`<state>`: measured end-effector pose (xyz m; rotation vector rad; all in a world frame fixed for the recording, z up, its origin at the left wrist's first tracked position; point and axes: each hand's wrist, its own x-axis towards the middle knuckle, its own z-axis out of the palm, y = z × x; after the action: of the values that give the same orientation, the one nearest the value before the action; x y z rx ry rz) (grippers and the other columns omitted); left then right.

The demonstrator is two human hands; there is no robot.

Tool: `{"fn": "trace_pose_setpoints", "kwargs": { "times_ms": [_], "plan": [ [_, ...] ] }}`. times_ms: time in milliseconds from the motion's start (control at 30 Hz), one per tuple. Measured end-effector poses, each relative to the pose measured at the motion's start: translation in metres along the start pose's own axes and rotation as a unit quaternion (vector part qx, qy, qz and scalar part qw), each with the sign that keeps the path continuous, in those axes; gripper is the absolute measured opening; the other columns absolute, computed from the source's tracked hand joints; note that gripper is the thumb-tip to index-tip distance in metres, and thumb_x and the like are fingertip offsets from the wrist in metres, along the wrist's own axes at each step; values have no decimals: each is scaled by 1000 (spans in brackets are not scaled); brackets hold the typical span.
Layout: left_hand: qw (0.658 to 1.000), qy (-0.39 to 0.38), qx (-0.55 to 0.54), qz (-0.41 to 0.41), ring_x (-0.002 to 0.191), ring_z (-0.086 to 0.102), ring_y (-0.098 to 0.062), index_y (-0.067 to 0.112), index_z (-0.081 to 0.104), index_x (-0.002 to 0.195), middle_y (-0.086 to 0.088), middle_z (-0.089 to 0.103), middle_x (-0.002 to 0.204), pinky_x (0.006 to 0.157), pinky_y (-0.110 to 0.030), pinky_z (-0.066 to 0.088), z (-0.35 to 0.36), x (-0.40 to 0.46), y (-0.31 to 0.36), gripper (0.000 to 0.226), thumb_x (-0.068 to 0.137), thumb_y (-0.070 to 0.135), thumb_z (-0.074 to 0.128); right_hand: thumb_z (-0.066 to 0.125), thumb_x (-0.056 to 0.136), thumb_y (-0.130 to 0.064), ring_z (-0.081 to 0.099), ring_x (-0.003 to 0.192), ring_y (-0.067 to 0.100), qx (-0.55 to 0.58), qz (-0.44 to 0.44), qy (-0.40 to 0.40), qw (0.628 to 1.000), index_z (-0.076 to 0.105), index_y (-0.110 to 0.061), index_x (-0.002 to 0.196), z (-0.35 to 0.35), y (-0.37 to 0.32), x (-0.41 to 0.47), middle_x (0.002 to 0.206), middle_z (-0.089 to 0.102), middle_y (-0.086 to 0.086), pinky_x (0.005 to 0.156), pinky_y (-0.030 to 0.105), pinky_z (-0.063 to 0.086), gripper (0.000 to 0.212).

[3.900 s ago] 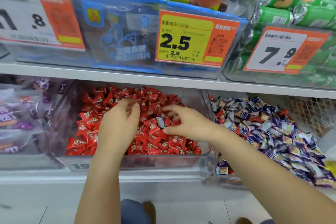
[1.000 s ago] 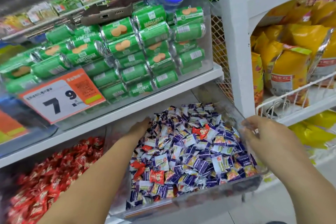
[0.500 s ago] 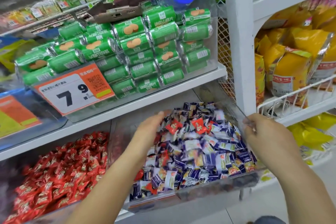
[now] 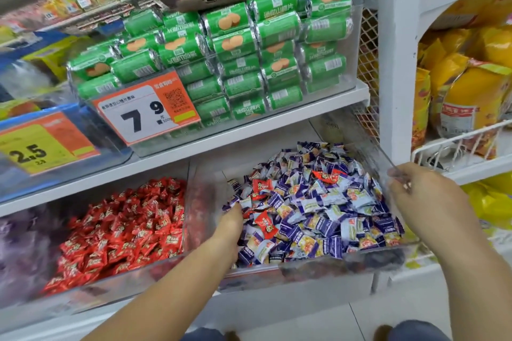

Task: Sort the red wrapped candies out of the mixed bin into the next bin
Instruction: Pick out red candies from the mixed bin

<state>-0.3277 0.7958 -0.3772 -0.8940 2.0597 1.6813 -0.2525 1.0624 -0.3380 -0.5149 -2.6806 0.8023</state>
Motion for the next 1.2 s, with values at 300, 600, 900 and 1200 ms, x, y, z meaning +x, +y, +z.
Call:
{"fn": "trace_pose_setpoints", "kwargs": {
  "times_ms": [300, 600, 900, 1200],
  "plan": [
    [987, -107, -99, 62, 80, 69, -31, 15, 69, 104, -14, 71, 96, 80, -46, 54, 33, -14, 36, 46, 82, 54, 57, 46, 95, -22, 59, 88, 34, -16, 37, 1, 999, 59, -13, 108, 7, -3, 5, 100, 65, 13, 67, 36, 45, 20],
    [951, -212, 39, 221, 117, 45, -4, 33, 48, 134, 19, 48, 127, 99, -34, 27, 84, -91, 54, 47, 93, 55, 40, 50, 93, -29, 56, 103, 31, -47, 46, 63, 996, 58, -17, 120, -2, -16, -3, 114, 62, 9, 66, 34, 40, 30],
    [922, -113, 121, 349, 104, 61, -5, 24, 70, 101, 11, 72, 99, 94, -24, 40, 8, -69, 61, 28, 97, 18, 43, 55, 91, -23, 63, 78, 26, 100, -28, 116, 988, 67, -24, 96, -5, -32, -8, 85, 70, 2, 66, 34, 46, 13],
    [793, -152, 362, 466, 82, 55, -3, 39, 64, 88, 15, 63, 90, 69, -15, 42, -8, -52, 22, 13, 79, 36, 73, 70, 81, -33, 59, 82, 16, -39, 50, -110, 992, 62, -31, 83, -18, -24, -24, 80, 64, -12, 62, 24, 42, 8]
  ]
}}
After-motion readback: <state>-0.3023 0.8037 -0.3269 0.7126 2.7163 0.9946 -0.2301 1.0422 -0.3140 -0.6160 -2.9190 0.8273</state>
